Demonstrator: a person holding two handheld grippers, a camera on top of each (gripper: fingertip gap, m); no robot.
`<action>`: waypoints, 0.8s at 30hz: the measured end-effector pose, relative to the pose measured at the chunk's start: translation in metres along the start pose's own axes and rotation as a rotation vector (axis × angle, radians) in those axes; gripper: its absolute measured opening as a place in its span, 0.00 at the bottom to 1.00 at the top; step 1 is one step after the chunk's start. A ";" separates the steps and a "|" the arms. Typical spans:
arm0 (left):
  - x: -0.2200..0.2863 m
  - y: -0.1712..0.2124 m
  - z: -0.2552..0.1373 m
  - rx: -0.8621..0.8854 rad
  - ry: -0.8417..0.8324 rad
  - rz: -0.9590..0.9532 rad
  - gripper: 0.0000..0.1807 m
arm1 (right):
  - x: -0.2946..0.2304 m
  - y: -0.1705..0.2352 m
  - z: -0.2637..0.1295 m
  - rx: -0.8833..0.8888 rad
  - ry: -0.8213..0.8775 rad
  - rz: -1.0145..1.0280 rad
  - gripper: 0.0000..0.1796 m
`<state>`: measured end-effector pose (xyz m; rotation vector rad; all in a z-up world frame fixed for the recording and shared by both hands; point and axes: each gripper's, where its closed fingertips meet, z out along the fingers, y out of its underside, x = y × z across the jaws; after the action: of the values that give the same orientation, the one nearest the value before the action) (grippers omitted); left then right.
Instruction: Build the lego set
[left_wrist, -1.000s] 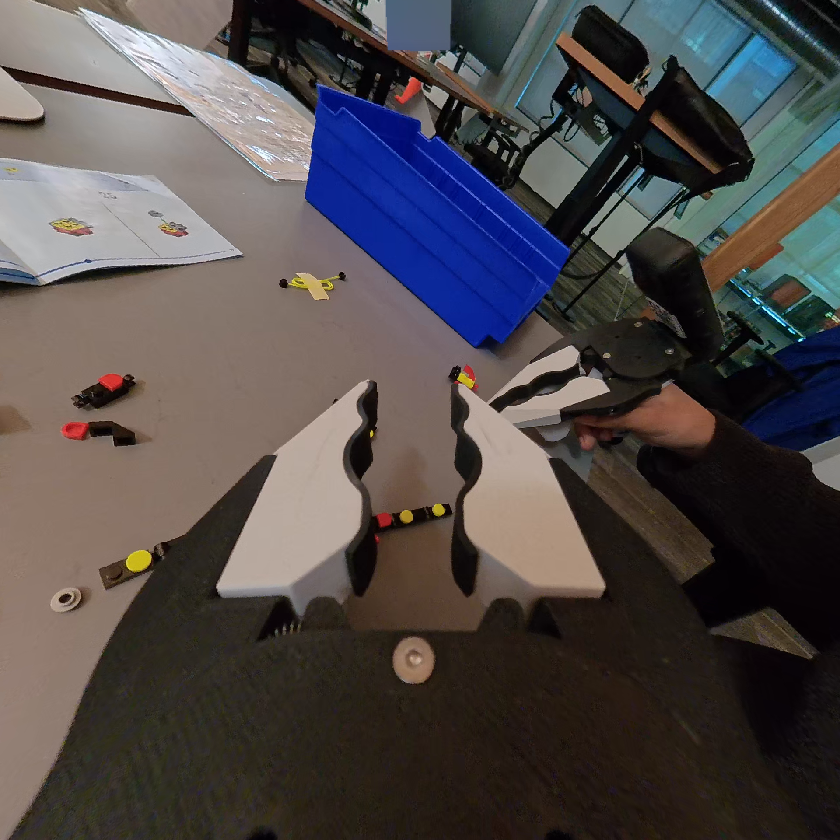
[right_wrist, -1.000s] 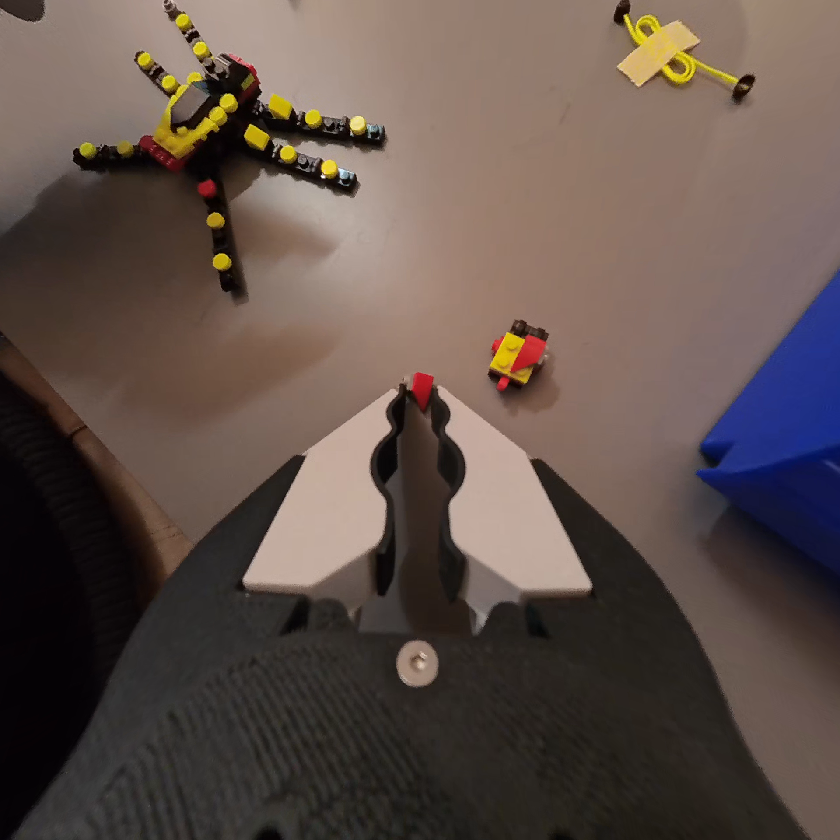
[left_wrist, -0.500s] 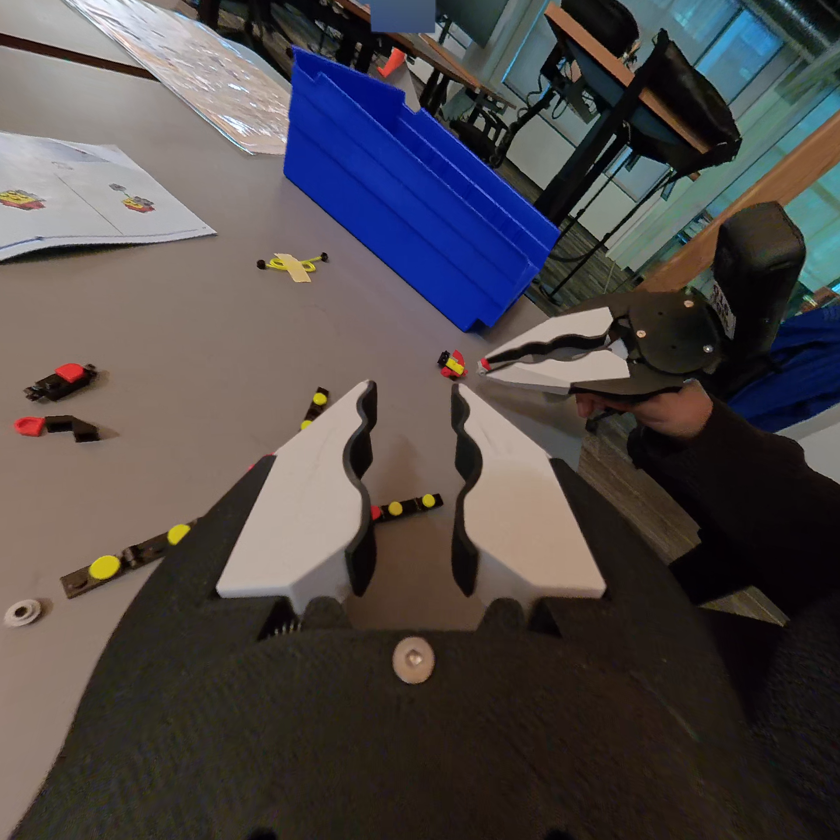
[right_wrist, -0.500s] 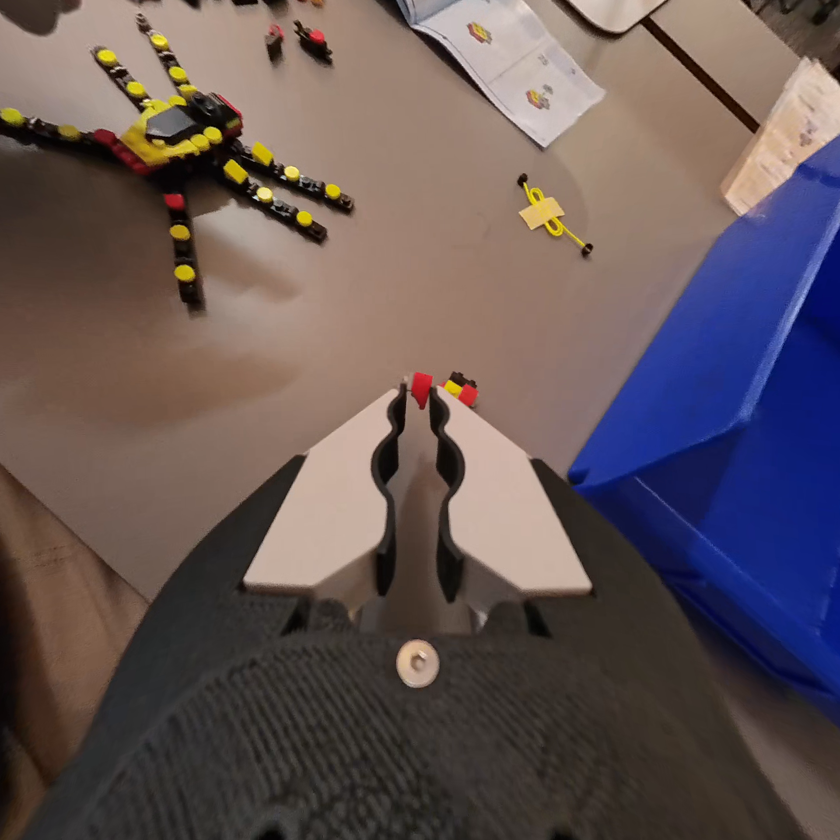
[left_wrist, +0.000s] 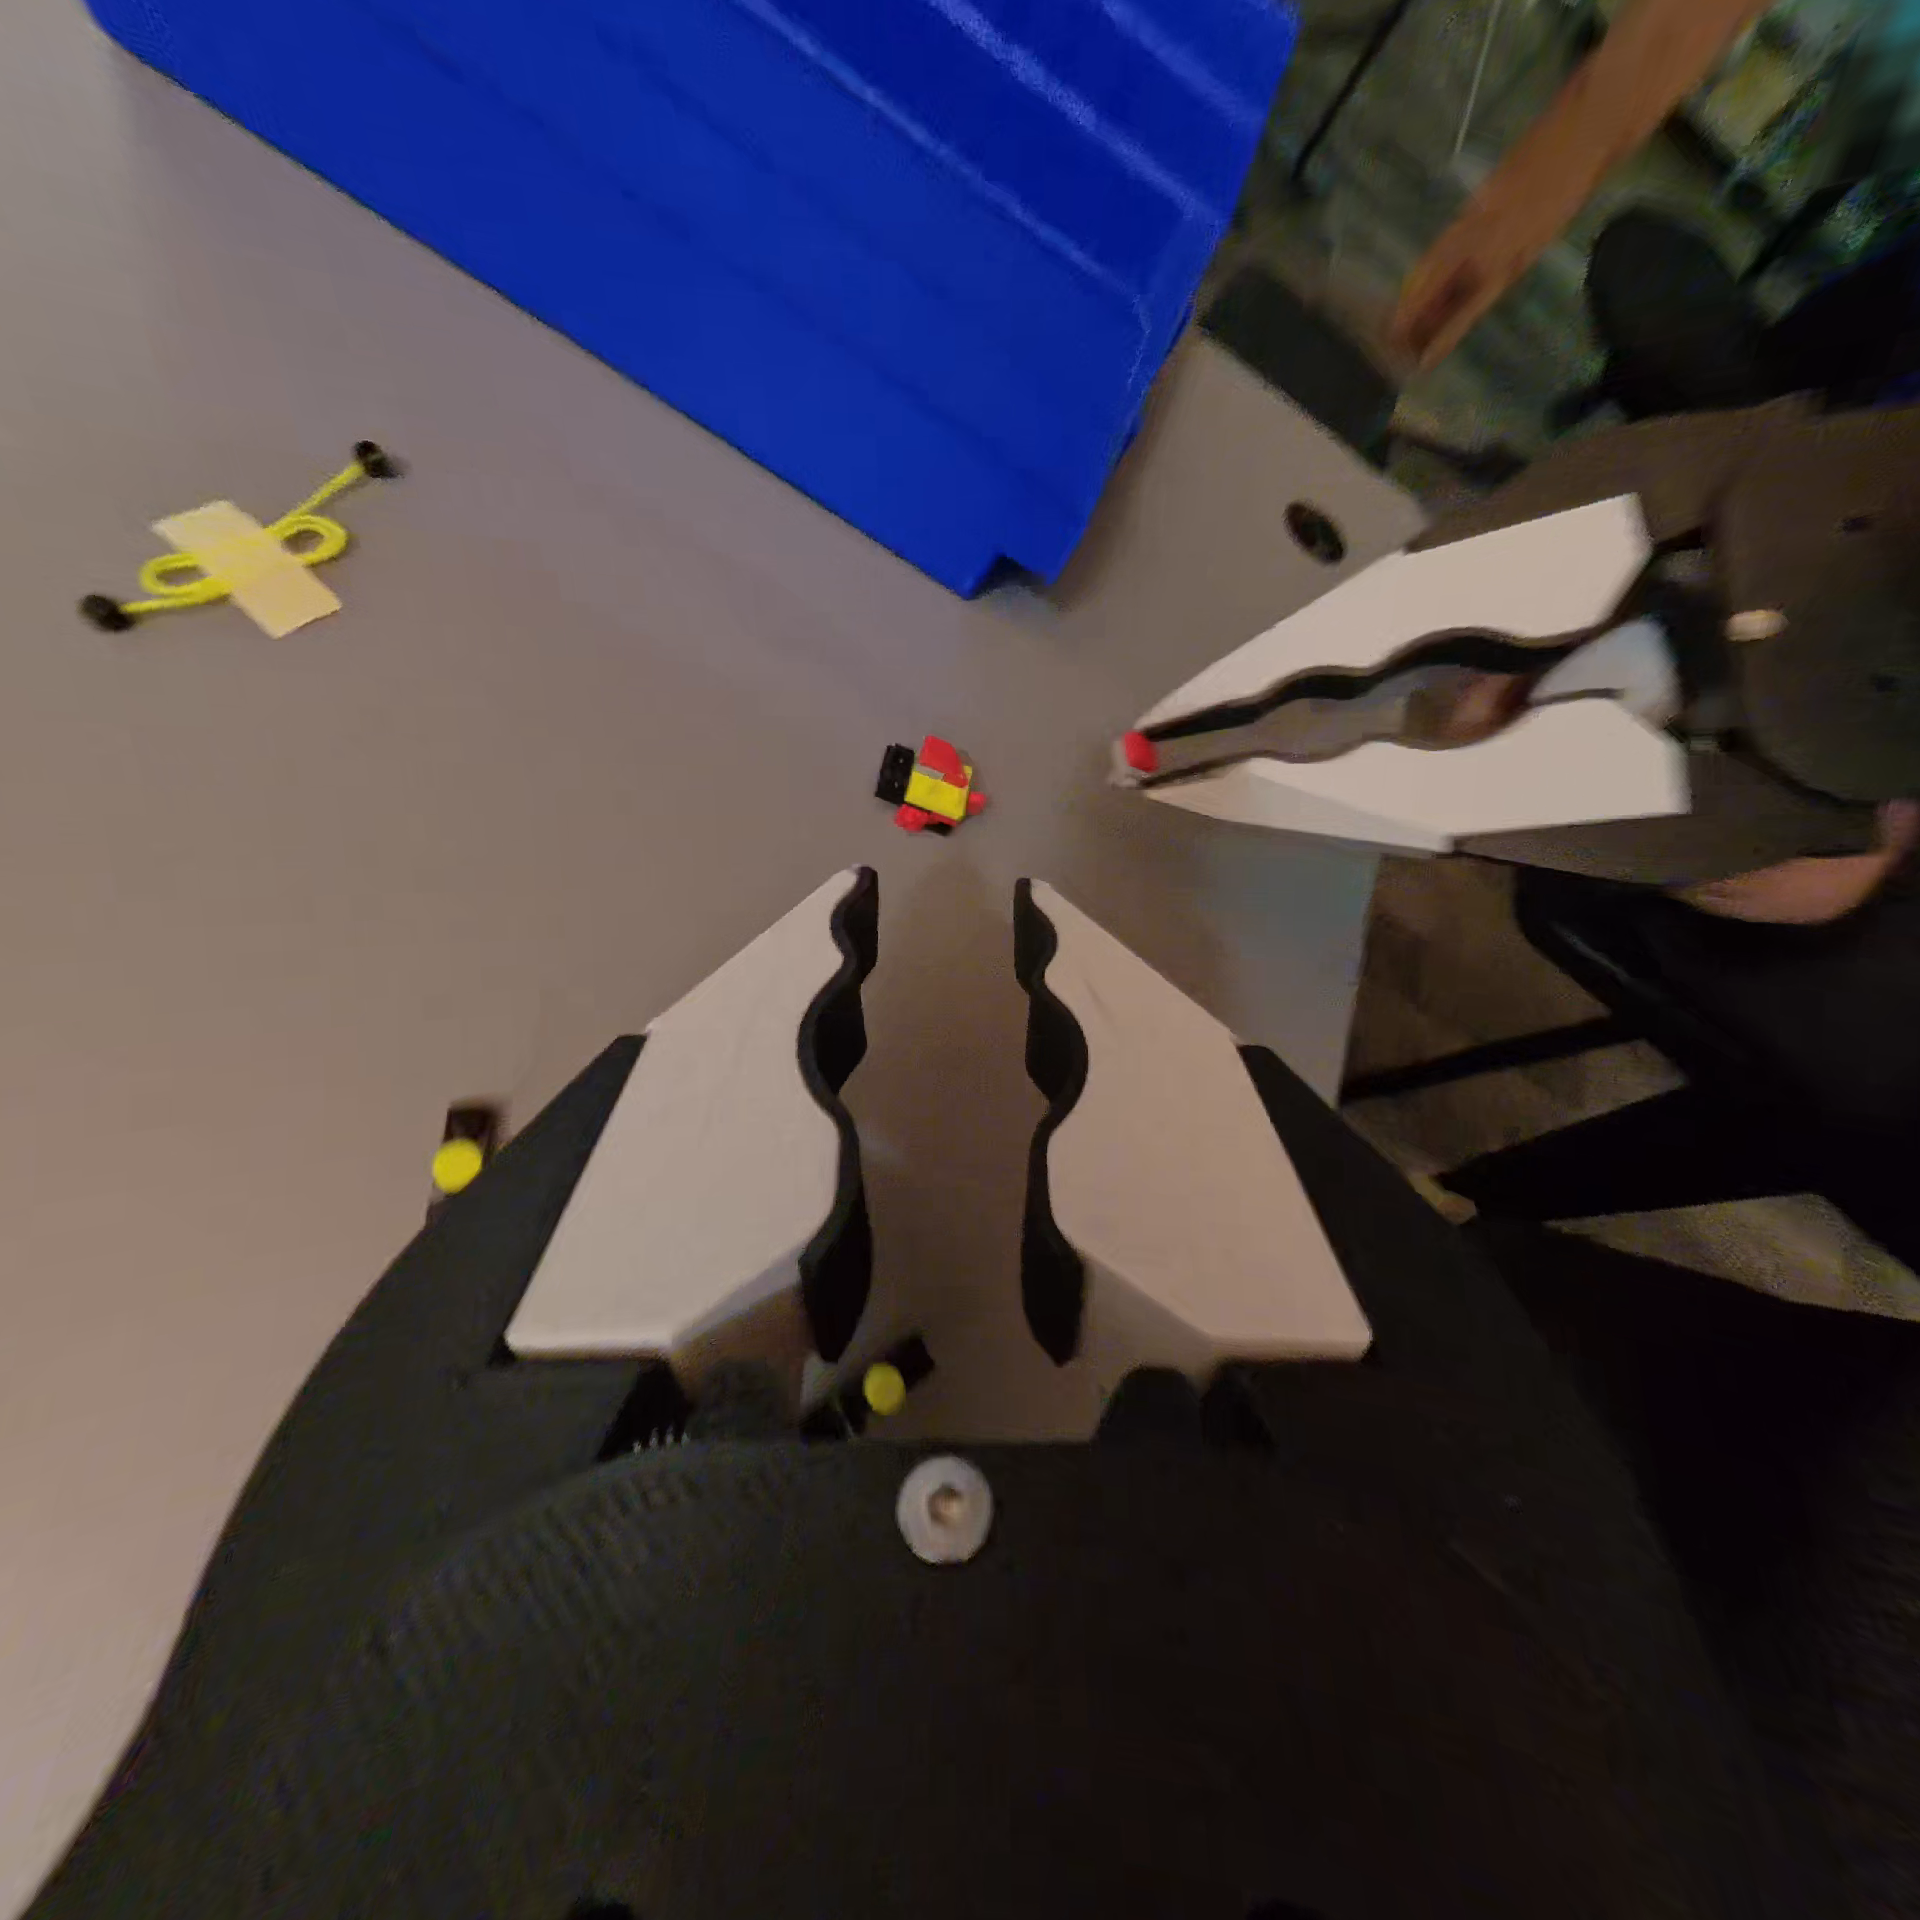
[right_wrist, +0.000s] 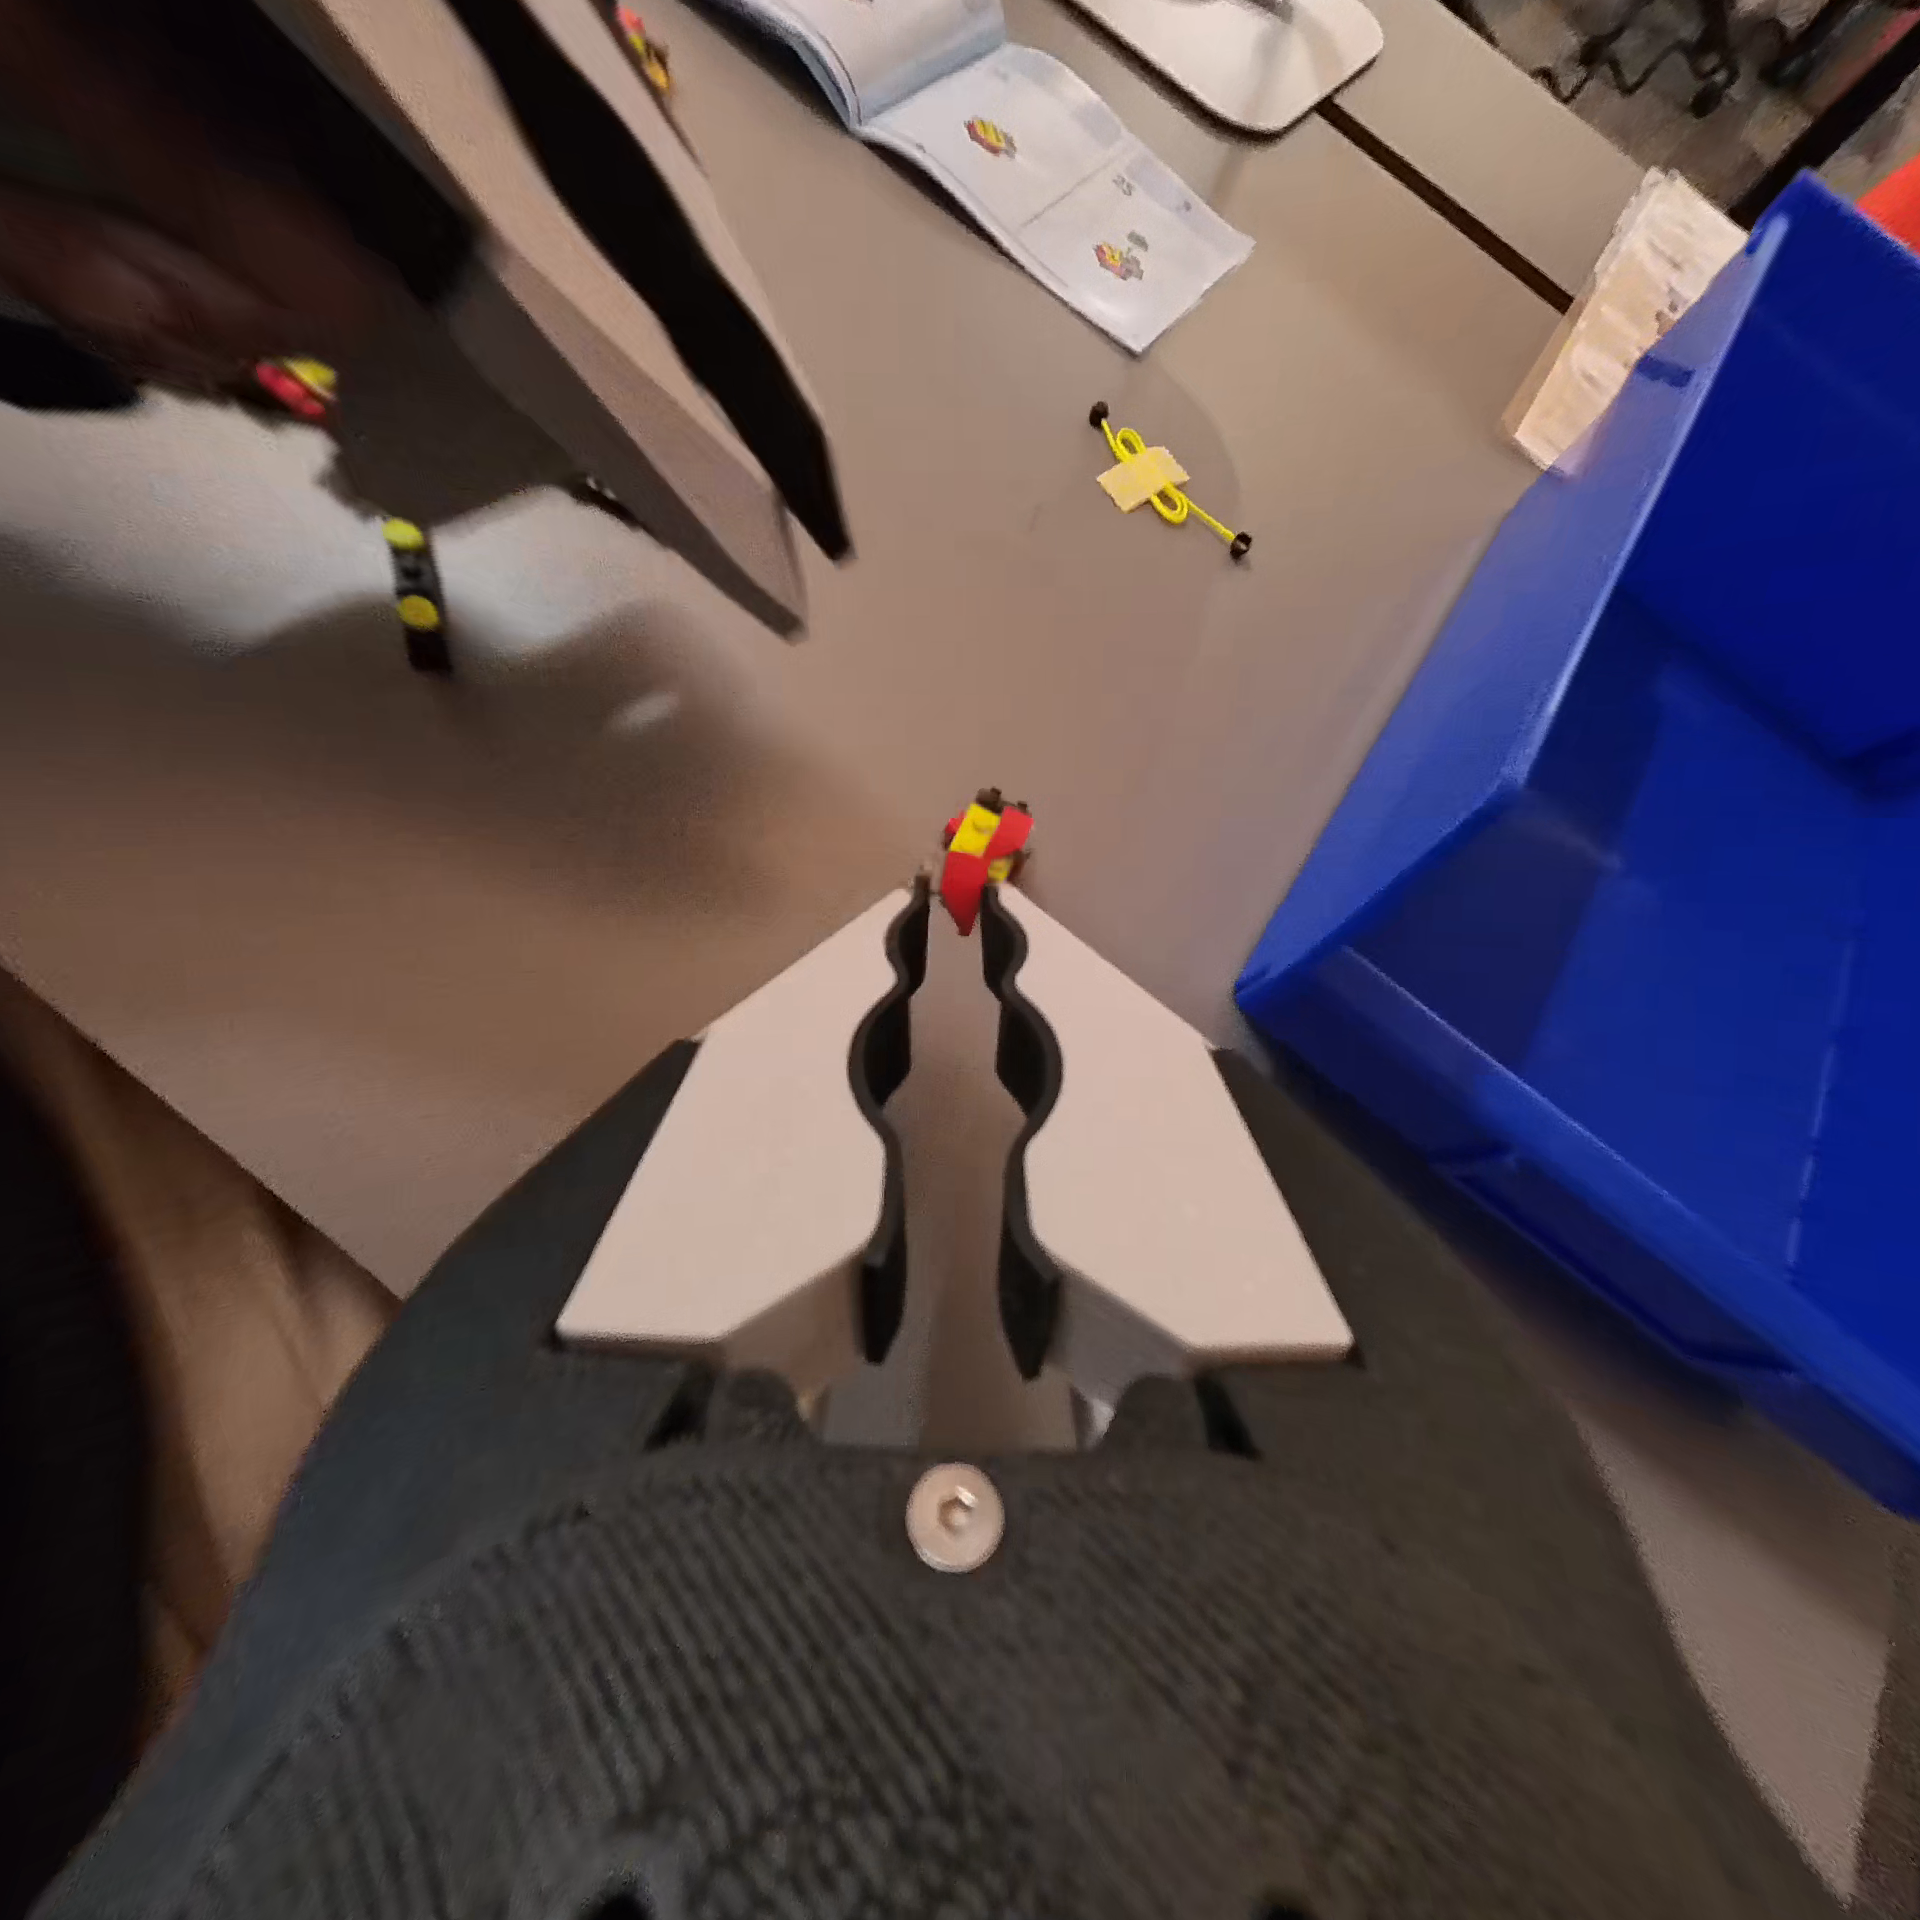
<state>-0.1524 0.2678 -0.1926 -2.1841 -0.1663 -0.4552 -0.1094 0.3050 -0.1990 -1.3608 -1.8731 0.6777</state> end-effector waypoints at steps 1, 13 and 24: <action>-0.004 0.000 0.013 -0.058 -0.019 0.015 0.16 | 0.000 -0.003 -0.002 0.020 -0.011 0.014 0.05; 0.004 0.019 0.068 -0.280 0.064 0.165 0.37 | 0.005 0.011 -0.001 0.021 -0.085 0.164 0.05; -0.002 0.016 0.058 -0.199 0.064 0.150 0.38 | 0.000 0.020 0.020 -0.063 -0.112 0.035 0.05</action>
<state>-0.1346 0.3037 -0.2372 -2.3528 0.0811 -0.4722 -0.1133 0.3111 -0.2265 -1.4245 -1.9778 0.7306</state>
